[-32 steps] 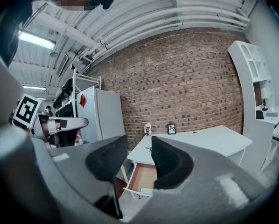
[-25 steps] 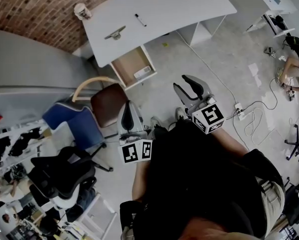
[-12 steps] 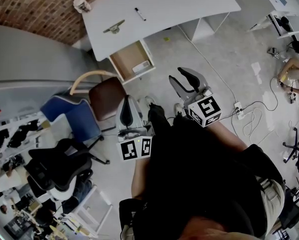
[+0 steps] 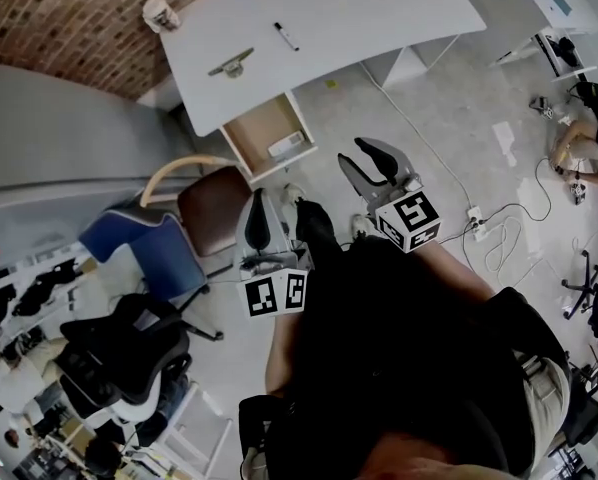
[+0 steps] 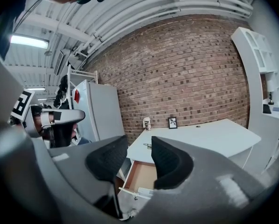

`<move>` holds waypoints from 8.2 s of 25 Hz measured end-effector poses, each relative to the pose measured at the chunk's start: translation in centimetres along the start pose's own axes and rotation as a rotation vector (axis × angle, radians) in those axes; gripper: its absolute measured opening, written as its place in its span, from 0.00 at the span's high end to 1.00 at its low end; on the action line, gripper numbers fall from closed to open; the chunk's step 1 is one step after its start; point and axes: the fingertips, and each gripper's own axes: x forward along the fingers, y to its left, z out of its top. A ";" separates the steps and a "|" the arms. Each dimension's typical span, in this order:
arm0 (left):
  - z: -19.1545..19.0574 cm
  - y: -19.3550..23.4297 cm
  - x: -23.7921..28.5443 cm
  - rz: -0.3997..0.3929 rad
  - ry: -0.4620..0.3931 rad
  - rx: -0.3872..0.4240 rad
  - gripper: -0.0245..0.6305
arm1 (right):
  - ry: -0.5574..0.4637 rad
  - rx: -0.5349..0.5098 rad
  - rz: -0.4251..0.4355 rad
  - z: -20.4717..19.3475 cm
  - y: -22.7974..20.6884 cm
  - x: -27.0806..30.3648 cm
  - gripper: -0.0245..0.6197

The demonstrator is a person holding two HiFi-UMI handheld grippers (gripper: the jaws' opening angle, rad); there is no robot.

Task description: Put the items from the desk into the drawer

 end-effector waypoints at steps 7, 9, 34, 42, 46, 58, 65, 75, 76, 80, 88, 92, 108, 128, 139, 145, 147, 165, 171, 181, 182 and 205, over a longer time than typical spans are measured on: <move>1.2 4.5 5.7 -0.042 0.014 -0.017 0.96 | 0.033 -0.005 -0.022 1.1 -0.6 6.8 0.71; 1.7 5.8 7.4 -0.056 0.019 -0.026 0.96 | 0.038 -0.008 -0.033 1.8 -0.9 8.8 0.71; 4.1 16.1 21.1 -0.155 0.074 -0.088 0.96 | 0.096 0.021 -0.180 4.7 -6.6 24.6 0.71; 3.5 15.6 25.7 -0.108 0.083 -0.085 0.96 | 0.140 0.018 -0.135 4.4 -11.7 29.6 0.71; 3.3 15.5 28.7 -0.081 0.090 -0.081 0.96 | 0.181 0.010 -0.106 3.8 -14.3 32.9 0.71; 2.0 15.7 35.1 -0.029 0.124 -0.095 0.96 | 0.365 0.014 -0.084 -2.0 -21.7 41.6 0.71; 1.4 15.9 36.9 0.001 0.150 -0.087 0.96 | 0.518 0.067 -0.087 -8.8 -25.5 46.1 0.70; 0.4 16.8 38.4 0.065 0.159 -0.111 0.96 | 0.688 0.101 -0.119 -17.0 -28.8 49.1 0.70; 0.3 16.9 38.5 0.069 0.159 -0.113 0.96 | 0.699 0.101 -0.123 -17.5 -29.0 49.2 0.71; 0.1 16.9 38.7 0.085 0.160 -0.119 0.96 | 0.738 0.086 -0.136 -19.2 -29.9 49.4 0.71; 0.2 16.8 38.4 0.105 0.147 -0.125 0.96 | 0.732 -0.045 -0.104 -18.7 -29.5 49.7 0.75; 0.4 16.8 37.8 0.104 0.139 -0.123 0.96 | 0.736 -0.011 -0.130 -19.1 -29.5 49.8 0.86; 2.4 17.4 33.1 0.096 0.077 -0.122 0.96 | 0.700 0.013 -0.112 -17.8 -25.8 47.7 0.86; 5.0 19.3 22.7 0.010 0.001 -0.111 0.96 | 0.452 -0.037 -0.147 -9.1 -16.0 39.8 0.86; 4.7 20.3 18.0 -0.079 0.007 -0.106 0.96 | 0.337 -0.039 -0.186 -6.8 -9.3 33.4 0.86; 4.2 19.2 16.9 -0.087 0.000 -0.099 0.96 | 0.295 -0.057 -0.164 -5.4 -7.5 30.5 0.86; 3.8 18.5 16.6 -0.085 0.000 -0.096 0.96 | 0.282 -0.061 -0.156 -5.2 -7.3 29.5 0.86; 0.9 10.9 12.9 0.034 0.028 -0.058 0.96 | 0.279 -0.040 0.008 -8.5 -6.7 24.0 0.86; 0.2 9.8 12.5 0.067 0.033 -0.028 0.96 | 0.330 -0.009 0.036 -11.5 -6.9 23.3 0.86; -1.5 11.9 15.0 0.003 0.065 -0.046 0.96 | 0.445 0.022 -0.015 -17.0 -7.1 24.8 0.86; -1.7 12.3 15.3 -0.008 0.071 -0.049 0.96 | 0.455 0.030 -0.027 -17.5 -7.2 25.0 0.86; -7.1 21.8 19.5 -0.050 0.144 -0.109 0.95 | 0.697 0.102 -0.077 -32.1 -6.7 34.1 0.86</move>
